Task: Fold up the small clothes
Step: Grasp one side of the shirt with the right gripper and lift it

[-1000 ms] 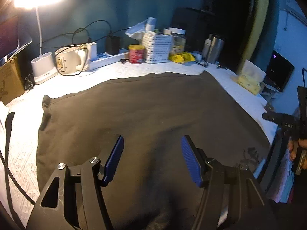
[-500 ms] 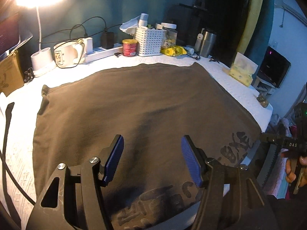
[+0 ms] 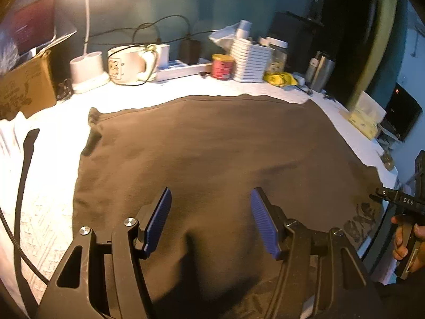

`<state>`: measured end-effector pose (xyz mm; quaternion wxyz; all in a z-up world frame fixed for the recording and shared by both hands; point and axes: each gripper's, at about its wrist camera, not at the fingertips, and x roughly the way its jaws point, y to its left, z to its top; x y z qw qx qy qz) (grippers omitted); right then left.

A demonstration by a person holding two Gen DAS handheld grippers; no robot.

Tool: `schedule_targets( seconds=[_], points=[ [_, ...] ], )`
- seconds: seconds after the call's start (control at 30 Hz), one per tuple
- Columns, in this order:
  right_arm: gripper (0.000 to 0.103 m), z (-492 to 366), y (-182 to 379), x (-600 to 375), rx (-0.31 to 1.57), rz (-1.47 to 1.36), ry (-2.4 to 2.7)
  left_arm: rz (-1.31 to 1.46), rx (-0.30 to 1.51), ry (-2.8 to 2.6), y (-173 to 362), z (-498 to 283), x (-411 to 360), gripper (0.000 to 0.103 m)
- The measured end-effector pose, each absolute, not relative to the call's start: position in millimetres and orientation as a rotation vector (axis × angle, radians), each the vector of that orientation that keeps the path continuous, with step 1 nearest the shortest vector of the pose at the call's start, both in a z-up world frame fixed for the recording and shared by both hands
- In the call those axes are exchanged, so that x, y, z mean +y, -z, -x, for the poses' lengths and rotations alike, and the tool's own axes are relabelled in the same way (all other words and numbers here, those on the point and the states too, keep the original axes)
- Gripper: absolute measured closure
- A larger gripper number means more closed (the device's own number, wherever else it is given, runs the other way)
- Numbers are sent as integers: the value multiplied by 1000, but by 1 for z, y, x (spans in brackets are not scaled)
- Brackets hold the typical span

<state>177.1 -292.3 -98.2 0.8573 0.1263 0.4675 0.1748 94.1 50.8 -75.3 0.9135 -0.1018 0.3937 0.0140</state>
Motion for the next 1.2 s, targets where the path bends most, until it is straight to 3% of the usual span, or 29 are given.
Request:
schedule_targets(
  seconds=[0.43,0.5,0.57,0.67,1.2],
  points=[
    [31,-234,102,-241,917,-151,-378,214,818,-102,77,-113,95,41],
    [35,-239,102,-231,927,-89,-394,218,817,-106,75,-116,99,41],
    [58,-246,102,-223,937,-29,-403,215,813,-102,72,-117,101,41],
    [76,-252,102,-215,942,24,-412,204,808,-105,69,-120,105,41],
    [85,-252,80,-190,897,51,-466,259,815,-130,79,-121,138,41]
  ],
)
